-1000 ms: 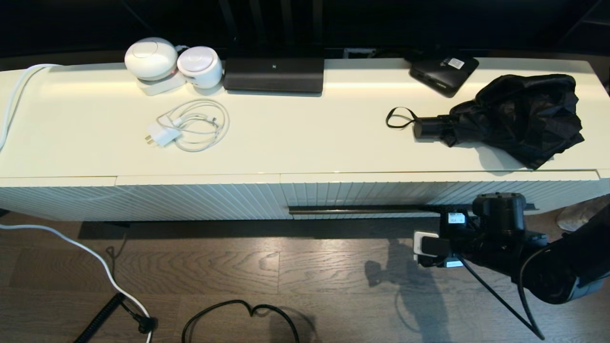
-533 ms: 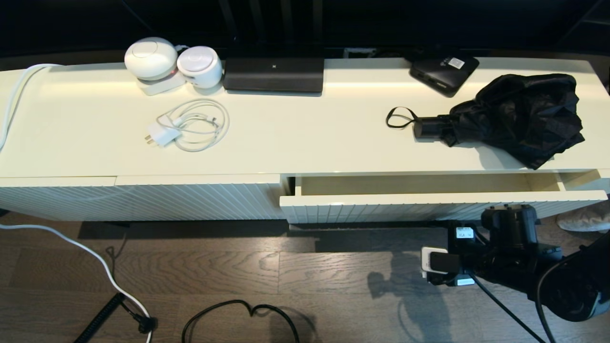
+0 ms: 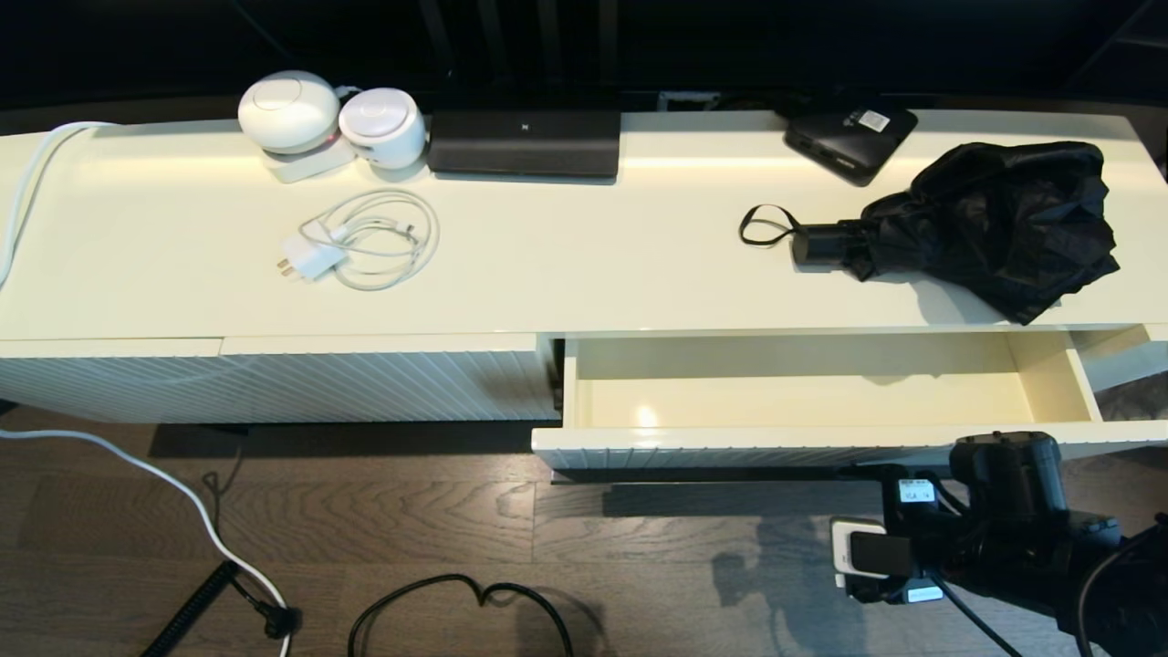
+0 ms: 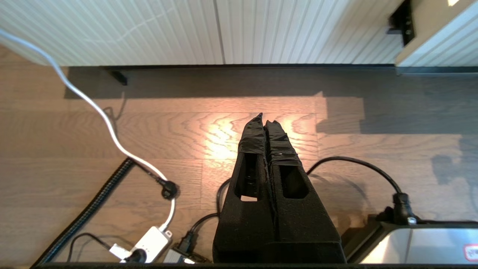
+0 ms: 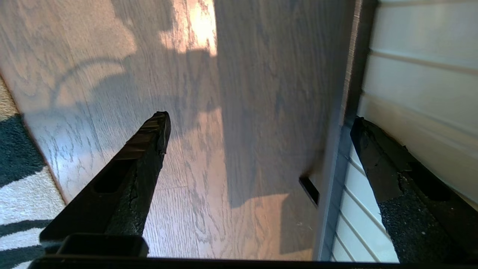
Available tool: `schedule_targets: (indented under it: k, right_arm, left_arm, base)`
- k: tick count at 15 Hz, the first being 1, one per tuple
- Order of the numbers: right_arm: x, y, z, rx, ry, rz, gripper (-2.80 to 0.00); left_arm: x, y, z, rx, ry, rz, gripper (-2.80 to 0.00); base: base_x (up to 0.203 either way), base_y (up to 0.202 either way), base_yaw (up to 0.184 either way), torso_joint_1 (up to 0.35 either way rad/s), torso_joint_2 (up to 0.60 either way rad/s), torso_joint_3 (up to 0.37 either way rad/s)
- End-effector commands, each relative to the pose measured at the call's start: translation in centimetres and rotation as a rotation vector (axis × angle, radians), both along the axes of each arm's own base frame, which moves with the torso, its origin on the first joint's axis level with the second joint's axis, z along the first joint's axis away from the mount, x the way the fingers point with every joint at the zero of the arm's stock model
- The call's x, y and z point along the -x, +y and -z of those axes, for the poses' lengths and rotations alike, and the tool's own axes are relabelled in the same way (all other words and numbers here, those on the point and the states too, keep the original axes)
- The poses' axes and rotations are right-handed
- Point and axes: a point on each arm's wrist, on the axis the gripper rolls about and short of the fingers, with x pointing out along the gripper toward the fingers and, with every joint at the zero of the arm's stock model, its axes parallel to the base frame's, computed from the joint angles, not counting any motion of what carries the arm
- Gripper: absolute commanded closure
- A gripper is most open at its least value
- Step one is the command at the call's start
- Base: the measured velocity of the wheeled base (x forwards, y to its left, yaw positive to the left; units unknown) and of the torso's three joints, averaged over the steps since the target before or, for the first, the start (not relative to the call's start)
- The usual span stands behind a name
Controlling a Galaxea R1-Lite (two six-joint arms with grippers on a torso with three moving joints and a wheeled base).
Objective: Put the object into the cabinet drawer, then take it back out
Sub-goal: Open the drawer
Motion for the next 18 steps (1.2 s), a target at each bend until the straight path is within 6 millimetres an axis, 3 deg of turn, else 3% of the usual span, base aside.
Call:
schedule_targets:
  k: [1, 5, 6, 9, 15, 18]
  right_arm:
    - [0.8, -0.2, -0.5, -0.001, -0.014, -0.009, -2.8]
    - [2.2, -0.4, -2.8, -0.021, -0.082, -0.028, -2.8]
    - [2.7, -0.5, -3.3, -0.023, -0.089, -0.033, 0.0]
    - [4.5, -1.2, -6.1, -0.036, -0.136, -0.015, 0.0]
    - [11.7, -2.9, -15.2, -0.048, -0.192, 0.025, 0.0]
    - [12.4, -2.9, -18.5, -0.068, -0.219, 0.032, 0.0]
  left_arm:
    - [0.0, 0.0, 0.0, 0.0, 0.001, -0.001, 0.0]
    - [0.0, 0.0, 0.0, 0.0, 0.0, -0.001, 0.0]
    - [0.0, 0.0, 0.0, 0.0, 0.0, -0.001, 0.0]
    - [0.0, 0.0, 0.0, 0.0, 0.0, -0.001, 0.0]
    - [0.0, 0.0, 0.0, 0.0, -0.001, 0.0, 0.0]
    - [0.0, 0.0, 0.0, 0.0, -0.001, -0.001, 0.0]
  base:
    - [0.0, 0.0, 0.0, 0.0, 0.0, 0.0]
    - [0.0, 0.0, 0.0, 0.0, 0.0, 0.0]
    - [0.0, 0.0, 0.0, 0.0, 0.0, 0.0]
    - [0.0, 0.0, 0.0, 0.0, 0.0, 0.0]
    - [0.0, 0.0, 0.0, 0.0, 0.0, 0.0]
    - [0.0, 0.0, 0.0, 0.0, 0.0, 0.0]
